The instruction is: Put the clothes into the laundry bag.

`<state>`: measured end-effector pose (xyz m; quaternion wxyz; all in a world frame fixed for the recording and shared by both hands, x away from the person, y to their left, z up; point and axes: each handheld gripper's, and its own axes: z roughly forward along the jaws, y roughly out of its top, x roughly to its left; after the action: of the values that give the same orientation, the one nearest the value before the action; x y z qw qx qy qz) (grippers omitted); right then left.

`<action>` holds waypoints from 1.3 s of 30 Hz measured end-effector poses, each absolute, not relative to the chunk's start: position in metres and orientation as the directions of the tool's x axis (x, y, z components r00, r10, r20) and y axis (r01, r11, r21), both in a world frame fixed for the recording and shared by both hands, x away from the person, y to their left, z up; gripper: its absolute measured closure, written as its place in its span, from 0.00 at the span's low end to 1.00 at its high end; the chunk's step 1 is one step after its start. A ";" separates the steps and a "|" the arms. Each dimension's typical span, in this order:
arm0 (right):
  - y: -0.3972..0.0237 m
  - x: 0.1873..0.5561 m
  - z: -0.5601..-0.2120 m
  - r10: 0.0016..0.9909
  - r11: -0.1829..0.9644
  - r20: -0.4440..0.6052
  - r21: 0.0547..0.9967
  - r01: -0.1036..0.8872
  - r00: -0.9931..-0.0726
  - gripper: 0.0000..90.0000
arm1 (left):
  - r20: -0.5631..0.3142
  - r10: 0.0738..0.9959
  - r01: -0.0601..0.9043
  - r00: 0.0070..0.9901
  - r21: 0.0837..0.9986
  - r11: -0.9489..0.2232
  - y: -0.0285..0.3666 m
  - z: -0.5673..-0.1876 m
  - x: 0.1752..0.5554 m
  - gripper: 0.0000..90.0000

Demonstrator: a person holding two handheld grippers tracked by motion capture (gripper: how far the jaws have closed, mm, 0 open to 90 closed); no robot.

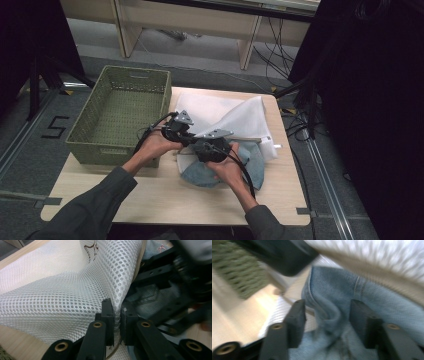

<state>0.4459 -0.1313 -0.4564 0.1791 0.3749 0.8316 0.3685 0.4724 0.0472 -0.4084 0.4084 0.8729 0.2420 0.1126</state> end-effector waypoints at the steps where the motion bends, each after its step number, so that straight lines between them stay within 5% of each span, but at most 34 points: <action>1: -0.131 0.440 -0.452 0.753 0.449 -0.013 0.742 0.498 -0.658 0.48 | -0.005 0.519 0.338 0.855 0.765 -0.548 0.048 -0.408 0.472 0.91; 7: -0.149 0.400 -0.434 0.652 0.510 -0.010 0.747 0.428 -0.758 0.44 | -0.023 0.532 0.359 0.846 0.763 -0.538 0.047 -0.409 0.472 0.91; 13: -0.146 0.363 -0.466 0.566 0.616 -0.005 0.667 0.419 -0.824 0.38 | -0.010 0.524 0.348 0.852 0.757 -0.552 0.046 -0.409 0.471 0.91; 18: -0.138 0.367 -0.492 0.568 0.670 -0.021 0.593 0.447 -0.823 0.38 | -0.010 0.523 0.349 0.852 0.756 -0.554 0.045 -0.409 0.471 0.91; 20: -0.134 0.370 -0.499 0.587 0.670 -0.029 0.578 0.466 -0.809 0.52 | -0.010 0.522 0.348 0.853 0.757 -0.554 0.045 -0.409 0.471 0.91; 21: -0.134 0.378 -0.499 0.577 0.677 -0.072 0.600 0.427 -0.814 0.80 | -0.010 0.524 0.349 0.852 0.757 -0.552 0.046 -0.409 0.471 0.91; 25: -0.139 0.389 -0.493 0.603 0.672 -0.133 0.617 0.410 -0.787 0.98 | -0.013 0.516 0.346 0.856 0.758 -0.554 0.044 -0.408 0.468 0.91; 31: -0.152 0.430 -0.459 0.718 0.536 -0.142 0.738 0.411 -0.682 0.98 | -0.027 0.517 0.354 0.856 0.759 -0.547 0.040 -0.406 0.464 0.92; 39: -0.143 0.449 -0.466 0.753 0.470 -0.071 0.753 0.460 -0.654 0.98 | 0.000 0.509 0.336 0.861 0.751 -0.568 0.041 -0.412 0.468 0.89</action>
<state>0.4494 -0.1433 -0.4664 0.2015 0.3638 0.8334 0.3638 0.4677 0.0410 -0.4119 0.3977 0.8787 0.2405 0.1090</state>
